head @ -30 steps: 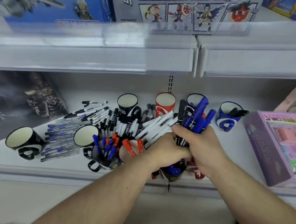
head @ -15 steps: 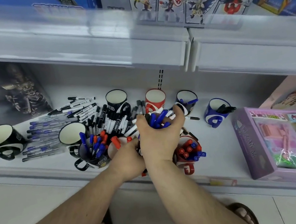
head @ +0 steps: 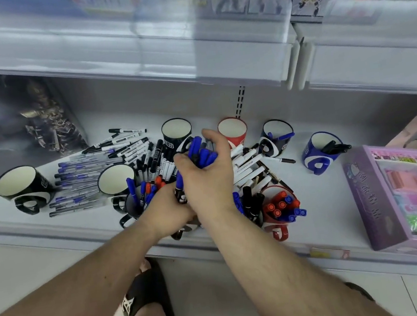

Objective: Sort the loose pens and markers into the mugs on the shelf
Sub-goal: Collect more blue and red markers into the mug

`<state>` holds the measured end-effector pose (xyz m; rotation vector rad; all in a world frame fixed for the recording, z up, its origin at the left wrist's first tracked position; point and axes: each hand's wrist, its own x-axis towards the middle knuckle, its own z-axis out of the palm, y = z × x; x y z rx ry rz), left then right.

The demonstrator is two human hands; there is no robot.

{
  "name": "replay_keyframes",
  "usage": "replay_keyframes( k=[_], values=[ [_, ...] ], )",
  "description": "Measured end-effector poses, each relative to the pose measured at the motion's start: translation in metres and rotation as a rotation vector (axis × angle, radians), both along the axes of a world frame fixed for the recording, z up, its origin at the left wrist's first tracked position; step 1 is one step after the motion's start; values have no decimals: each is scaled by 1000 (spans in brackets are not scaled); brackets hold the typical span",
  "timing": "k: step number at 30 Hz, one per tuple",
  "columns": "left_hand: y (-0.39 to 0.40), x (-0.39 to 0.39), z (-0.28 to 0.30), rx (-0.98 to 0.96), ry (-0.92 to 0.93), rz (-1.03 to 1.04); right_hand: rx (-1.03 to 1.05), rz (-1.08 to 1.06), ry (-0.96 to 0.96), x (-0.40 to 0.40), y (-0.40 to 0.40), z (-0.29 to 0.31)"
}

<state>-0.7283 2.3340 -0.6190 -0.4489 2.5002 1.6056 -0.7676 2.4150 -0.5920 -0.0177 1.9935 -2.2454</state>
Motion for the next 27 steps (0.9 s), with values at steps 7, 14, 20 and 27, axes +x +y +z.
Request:
replay_keyframes(
  k=[7, 14, 20, 27],
  values=[
    [-50, -21, 42, -619, -55, -275, 55, -76, 57, -15, 20, 3],
    [-56, -35, 50, -893, 14, -409, 238, 170, -70, -11, 17, 18],
    [-59, -31, 39, -904, 102, -394, 521, 170, 122, -11, 2, 15],
    [-81, -13, -5, -746, 280, -174, 608, 281, 151, -10, -25, 2]
  ],
)
